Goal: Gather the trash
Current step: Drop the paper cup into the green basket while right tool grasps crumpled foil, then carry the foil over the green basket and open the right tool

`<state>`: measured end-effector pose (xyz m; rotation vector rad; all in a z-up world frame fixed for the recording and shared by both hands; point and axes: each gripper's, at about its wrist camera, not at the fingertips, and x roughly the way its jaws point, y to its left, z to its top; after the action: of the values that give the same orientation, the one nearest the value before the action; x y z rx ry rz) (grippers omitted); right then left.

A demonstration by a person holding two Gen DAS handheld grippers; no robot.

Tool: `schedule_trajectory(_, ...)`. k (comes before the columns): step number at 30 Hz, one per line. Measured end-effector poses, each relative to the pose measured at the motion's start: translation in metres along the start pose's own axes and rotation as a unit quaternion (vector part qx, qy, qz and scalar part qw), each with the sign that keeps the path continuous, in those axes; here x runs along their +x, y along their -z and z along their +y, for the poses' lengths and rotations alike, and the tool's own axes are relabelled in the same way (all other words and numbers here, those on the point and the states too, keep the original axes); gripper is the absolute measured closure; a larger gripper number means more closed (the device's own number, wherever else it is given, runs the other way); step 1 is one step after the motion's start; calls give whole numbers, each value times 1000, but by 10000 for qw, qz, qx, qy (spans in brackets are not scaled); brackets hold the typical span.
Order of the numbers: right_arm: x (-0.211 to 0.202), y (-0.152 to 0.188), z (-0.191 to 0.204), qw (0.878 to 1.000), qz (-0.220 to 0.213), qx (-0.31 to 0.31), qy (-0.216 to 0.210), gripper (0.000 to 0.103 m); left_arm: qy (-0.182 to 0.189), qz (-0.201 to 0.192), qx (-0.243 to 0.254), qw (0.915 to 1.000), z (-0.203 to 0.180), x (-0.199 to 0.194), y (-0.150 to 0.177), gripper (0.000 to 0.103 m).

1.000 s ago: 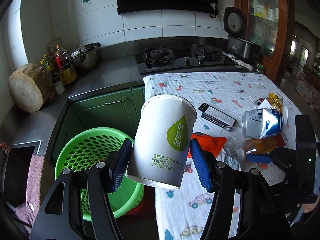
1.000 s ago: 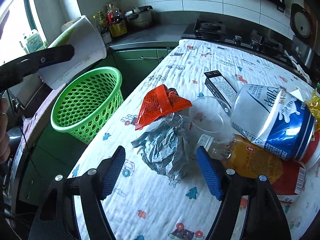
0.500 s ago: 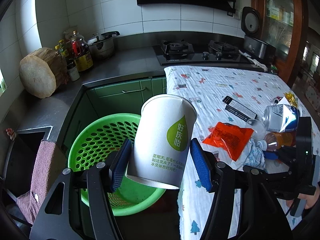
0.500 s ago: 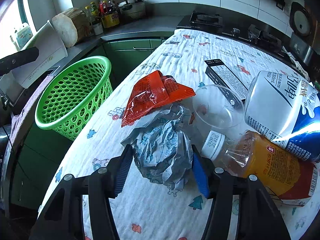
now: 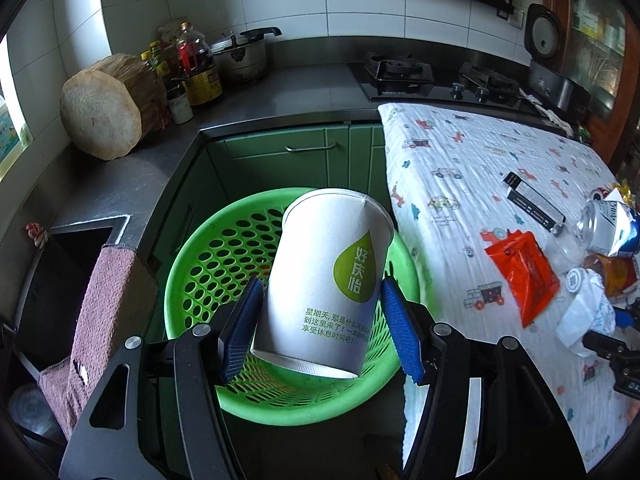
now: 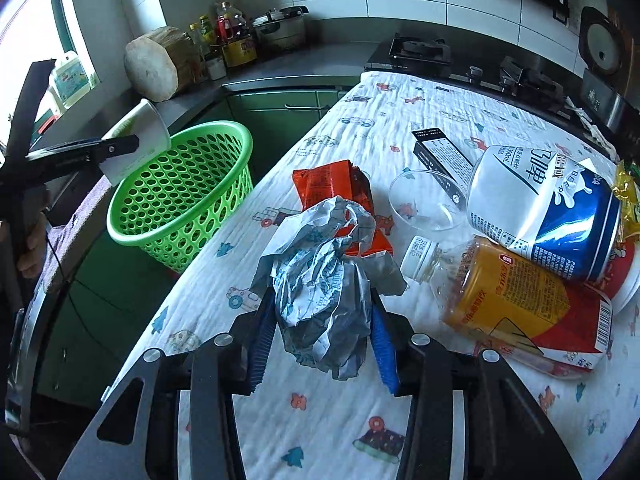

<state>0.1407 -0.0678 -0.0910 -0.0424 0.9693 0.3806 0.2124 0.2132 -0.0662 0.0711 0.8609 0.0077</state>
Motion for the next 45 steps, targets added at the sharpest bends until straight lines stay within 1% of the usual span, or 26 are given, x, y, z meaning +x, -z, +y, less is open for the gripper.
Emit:
schedule_trajectory(4,-15,-6,10,9998,-153,-98,-85,60,-104,181,-106,9997,13,14,5,43)
schedule_trajectory(7,-20,-21,20,9991,-323,-168,-212,60,-177,276,-164,9993,20,22,8,41)
schedule_trajectory(10,-16,-40,34,9981,-451,-287,-316,60,-237,348,-289,9987,30,28,10,41)
schedule_trajectory(11,-13,-47,38,9977,-469,-324,-356,60,-246,371,-346,9984,34,29,11,40)
schedule_trajectory(12,-9,-53,44,9973,-487,-366,-403,60,-258,395,-402,9981,38,30,12,35)
schedule_trajectory(14,-1,-66,55,9965,-506,-456,-487,60,-292,385,-458,9978,45,31,13,30)
schedule_trajectory(21,34,-103,100,9929,-490,-766,-763,60,-420,286,-662,9965,72,23,14,26)
schedule_trajectory(29,83,-125,145,9900,-290,-958,-989,58,-580,127,-933,9939,101,8,12,23)
schedule_trajectory(32,96,-127,155,9894,-248,-988,-1035,55,-603,101,-983,9933,108,5,12,23)
schedule_trajectory(34,101,-128,159,9891,-241,-994,-1062,51,-607,98,-1000,9931,111,5,12,23)
schedule_trajectory(35,102,-128,161,9893,-244,-986,-1050,45,-604,94,-1003,9931,112,6,12,23)
schedule_trajectory(37,102,-128,161,9892,-289,-965,-1068,43,-582,84,-1015,9931,114,5,13,23)
schedule_trajectory(40,95,-124,158,9897,-369,-939,-1014,35,-539,92,-1001,9935,112,7,13,23)
schedule_trajectory(43,84,-120,149,9905,-422,-887,-958,35,-473,76,-959,9942,106,7,10,23)
schedule_trajectory(45,72,-115,140,9916,-465,-819,-883,32,-410,69,-934,9948,100,6,8,23)
